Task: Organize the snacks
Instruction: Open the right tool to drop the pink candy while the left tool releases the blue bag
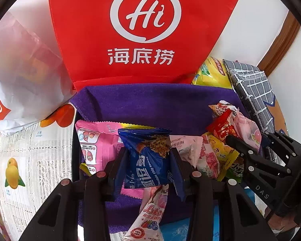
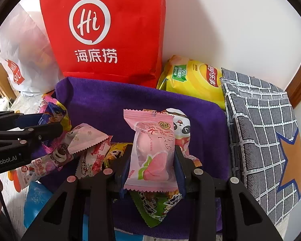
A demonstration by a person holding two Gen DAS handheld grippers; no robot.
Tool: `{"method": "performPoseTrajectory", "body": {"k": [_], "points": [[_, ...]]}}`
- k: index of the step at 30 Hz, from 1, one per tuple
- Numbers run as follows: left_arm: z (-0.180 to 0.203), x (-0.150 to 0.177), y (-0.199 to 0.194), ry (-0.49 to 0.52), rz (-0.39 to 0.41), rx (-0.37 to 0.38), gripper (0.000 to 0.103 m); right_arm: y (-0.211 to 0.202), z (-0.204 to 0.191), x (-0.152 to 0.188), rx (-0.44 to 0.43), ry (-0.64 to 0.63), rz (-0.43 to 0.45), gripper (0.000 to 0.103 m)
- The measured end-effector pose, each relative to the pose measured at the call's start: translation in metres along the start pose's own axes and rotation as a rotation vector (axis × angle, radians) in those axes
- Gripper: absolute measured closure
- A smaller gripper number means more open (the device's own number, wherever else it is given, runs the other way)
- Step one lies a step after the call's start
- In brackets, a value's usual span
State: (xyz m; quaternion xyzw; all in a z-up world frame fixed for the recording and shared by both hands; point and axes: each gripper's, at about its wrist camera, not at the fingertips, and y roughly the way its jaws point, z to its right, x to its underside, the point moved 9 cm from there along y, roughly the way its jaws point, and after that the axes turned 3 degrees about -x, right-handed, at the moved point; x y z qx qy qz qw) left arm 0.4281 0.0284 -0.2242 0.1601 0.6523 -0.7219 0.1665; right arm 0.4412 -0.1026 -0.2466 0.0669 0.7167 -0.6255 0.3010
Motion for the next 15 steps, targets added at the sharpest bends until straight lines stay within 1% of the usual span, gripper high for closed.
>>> {"method": "performPoseTrajectory", "body": {"k": [3, 5, 6, 7, 8, 10, 12, 15], "points": [[-0.002, -0.002, -0.004, -0.005, 0.015, -0.007, 0.061, -0.002, -0.002, -0.001, -0.018, 0.009, 0.005, 0.059], [-0.003, -0.002, -0.006, -0.005, 0.016, -0.006, 0.060, -0.003, -0.003, -0.001, -0.020, 0.013, 0.006, 0.059], [-0.004, -0.003, -0.008, -0.008, 0.017, -0.003, 0.058, -0.004, -0.004, -0.002, -0.023, 0.015, 0.007, 0.058], [-0.004, -0.004, -0.010, -0.011, 0.021, 0.001, 0.052, -0.005, -0.005, -0.002, -0.026, 0.016, 0.008, 0.057], [-0.004, -0.005, -0.012, -0.013, 0.025, 0.001, 0.049, -0.006, -0.006, -0.002, -0.028, 0.017, 0.012, 0.055], [-0.006, -0.006, -0.018, -0.014, 0.035, -0.003, 0.043, -0.010, -0.007, -0.004, -0.021, 0.015, 0.022, 0.044], [-0.008, -0.008, -0.025, -0.017, 0.047, -0.007, 0.039, -0.016, -0.008, -0.006, -0.010, 0.011, 0.037, 0.039], [-0.010, -0.010, -0.038, -0.016, 0.061, -0.014, 0.039, -0.030, -0.006, -0.007, -0.001, 0.028, 0.066, 0.030]]}}
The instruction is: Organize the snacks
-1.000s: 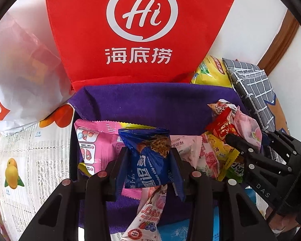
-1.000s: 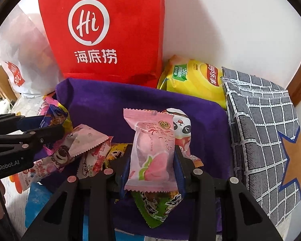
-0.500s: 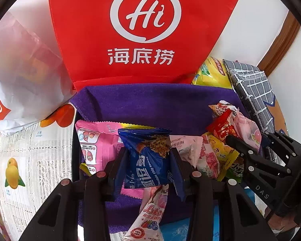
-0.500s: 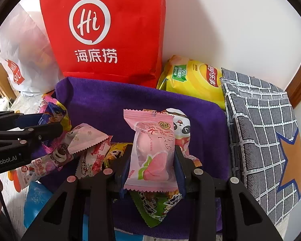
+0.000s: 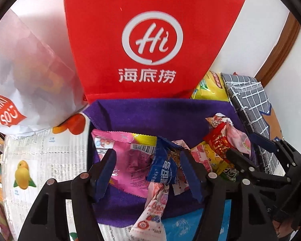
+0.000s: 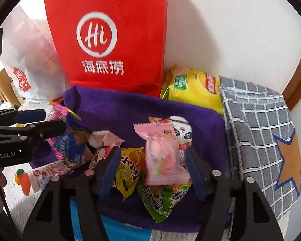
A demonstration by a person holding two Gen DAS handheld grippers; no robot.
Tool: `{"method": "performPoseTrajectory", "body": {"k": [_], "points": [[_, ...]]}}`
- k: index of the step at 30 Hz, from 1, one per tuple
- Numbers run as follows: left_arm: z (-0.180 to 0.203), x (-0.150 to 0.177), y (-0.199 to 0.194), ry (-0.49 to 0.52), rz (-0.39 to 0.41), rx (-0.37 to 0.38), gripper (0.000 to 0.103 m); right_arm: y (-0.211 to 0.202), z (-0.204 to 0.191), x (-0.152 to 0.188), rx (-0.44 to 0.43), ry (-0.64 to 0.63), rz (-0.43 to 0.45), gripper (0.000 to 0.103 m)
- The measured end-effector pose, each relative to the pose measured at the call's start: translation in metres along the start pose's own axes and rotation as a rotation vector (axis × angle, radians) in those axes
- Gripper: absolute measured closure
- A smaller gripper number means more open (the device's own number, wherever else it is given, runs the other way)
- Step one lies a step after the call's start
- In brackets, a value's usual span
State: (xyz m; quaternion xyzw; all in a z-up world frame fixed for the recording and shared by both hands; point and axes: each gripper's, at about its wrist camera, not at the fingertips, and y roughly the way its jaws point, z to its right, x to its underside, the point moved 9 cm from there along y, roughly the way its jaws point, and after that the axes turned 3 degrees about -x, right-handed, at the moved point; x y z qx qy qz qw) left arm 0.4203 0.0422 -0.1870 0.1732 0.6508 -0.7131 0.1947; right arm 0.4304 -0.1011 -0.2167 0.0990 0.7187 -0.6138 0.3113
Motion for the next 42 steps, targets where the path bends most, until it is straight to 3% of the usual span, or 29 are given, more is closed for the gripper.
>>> {"method": "performPoseTrajectory", "body": {"k": [3, 13, 22, 29, 34, 42], "points": [[0.001, -0.003, -0.017, 0.011, 0.028, 0.003, 0.030, -0.019, 0.002, 0.000, -0.011, 0.033, 0.027, 0.030], [0.015, 0.013, -0.089, 0.032, 0.130, 0.010, 0.030, -0.098, -0.008, 0.012, 0.031, 0.048, 0.090, 0.023], [0.027, 0.071, -0.147, 0.061, 0.182, -0.025, 0.029, -0.172, -0.022, 0.049, 0.018, 0.105, 0.167, 0.023], [0.036, 0.121, -0.186, 0.045, 0.204, -0.023, 0.018, -0.219, -0.031, 0.090, 0.025, 0.132, 0.197, 0.023], [0.042, 0.150, -0.209, 0.052, 0.228, -0.055, 0.016, -0.247, -0.038, 0.120, 0.063, 0.114, 0.253, 0.012], [0.057, 0.191, -0.238, 0.063, 0.268, -0.058, 0.016, -0.272, -0.036, 0.165, 0.060, 0.144, 0.243, 0.001]]}}
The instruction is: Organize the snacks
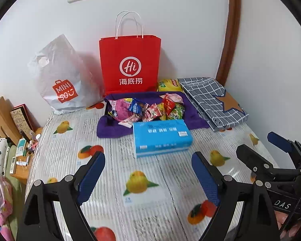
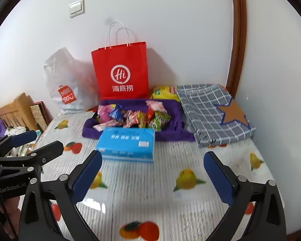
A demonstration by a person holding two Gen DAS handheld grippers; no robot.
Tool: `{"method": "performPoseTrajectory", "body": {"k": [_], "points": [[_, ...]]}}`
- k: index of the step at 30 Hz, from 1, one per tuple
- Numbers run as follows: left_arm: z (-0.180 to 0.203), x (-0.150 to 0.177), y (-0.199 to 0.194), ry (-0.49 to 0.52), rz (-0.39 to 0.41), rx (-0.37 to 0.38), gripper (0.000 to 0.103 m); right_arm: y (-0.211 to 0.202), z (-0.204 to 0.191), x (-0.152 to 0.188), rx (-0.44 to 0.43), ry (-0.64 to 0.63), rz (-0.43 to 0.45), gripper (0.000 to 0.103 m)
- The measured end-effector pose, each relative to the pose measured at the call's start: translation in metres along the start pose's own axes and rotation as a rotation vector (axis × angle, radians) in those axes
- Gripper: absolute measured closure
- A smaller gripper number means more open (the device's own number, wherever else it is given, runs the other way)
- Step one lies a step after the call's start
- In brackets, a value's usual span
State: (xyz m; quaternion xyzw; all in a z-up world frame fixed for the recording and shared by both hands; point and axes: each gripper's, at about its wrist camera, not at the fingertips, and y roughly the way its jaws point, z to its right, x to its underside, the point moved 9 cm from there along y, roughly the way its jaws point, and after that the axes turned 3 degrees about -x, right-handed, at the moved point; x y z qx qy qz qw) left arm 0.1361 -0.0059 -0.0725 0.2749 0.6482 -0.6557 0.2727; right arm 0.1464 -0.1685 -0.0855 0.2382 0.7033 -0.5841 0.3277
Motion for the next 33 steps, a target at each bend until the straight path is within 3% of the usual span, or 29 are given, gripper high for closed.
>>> {"method": "performPoseTrajectory", "body": {"k": [14, 33], "points": [[0.004, 0.021, -0.025, -0.023, 0.022, -0.034, 0.016, -0.034, 0.002, 0.025, -0.015, -0.009, 0.034, 0.001], [0.000, 0.024, -0.035, -0.035, 0.038, -0.036, 0.016, -0.048, 0.005, 0.027, 0.023, -0.002, 0.058, 0.001]]}}
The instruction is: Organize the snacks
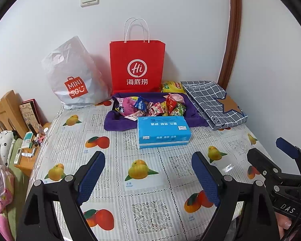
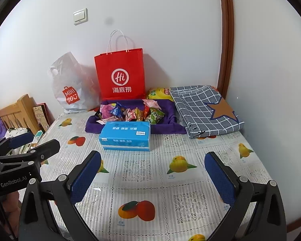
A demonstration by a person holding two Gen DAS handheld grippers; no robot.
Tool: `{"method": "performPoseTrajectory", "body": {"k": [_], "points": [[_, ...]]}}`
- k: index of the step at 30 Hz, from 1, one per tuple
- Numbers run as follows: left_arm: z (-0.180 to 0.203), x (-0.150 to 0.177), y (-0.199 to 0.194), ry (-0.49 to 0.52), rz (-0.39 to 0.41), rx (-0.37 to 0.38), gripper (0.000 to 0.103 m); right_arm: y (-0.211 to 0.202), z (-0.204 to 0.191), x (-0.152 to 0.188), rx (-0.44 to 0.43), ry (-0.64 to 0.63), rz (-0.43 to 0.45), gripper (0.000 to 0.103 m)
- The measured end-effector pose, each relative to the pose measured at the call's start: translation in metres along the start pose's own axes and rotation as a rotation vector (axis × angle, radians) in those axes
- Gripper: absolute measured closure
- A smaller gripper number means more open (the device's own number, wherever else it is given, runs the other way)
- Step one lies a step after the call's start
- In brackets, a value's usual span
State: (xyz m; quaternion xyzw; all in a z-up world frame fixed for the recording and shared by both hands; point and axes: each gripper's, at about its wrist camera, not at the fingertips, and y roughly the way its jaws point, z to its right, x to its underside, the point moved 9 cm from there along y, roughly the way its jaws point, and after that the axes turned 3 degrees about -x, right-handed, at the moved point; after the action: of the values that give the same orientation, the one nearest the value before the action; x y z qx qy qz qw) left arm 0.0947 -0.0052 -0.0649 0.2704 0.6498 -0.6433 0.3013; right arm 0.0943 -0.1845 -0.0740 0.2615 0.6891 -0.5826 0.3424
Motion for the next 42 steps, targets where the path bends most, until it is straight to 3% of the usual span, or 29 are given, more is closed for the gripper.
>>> {"method": "performPoseTrajectory", "body": {"k": [42], "points": [[-0.0016, 0.0000, -0.0040, -0.017, -0.001, -0.015, 0.016, -0.0051, -0.0025, -0.0041, 0.017, -0.010, 0.019, 0.001]]}}
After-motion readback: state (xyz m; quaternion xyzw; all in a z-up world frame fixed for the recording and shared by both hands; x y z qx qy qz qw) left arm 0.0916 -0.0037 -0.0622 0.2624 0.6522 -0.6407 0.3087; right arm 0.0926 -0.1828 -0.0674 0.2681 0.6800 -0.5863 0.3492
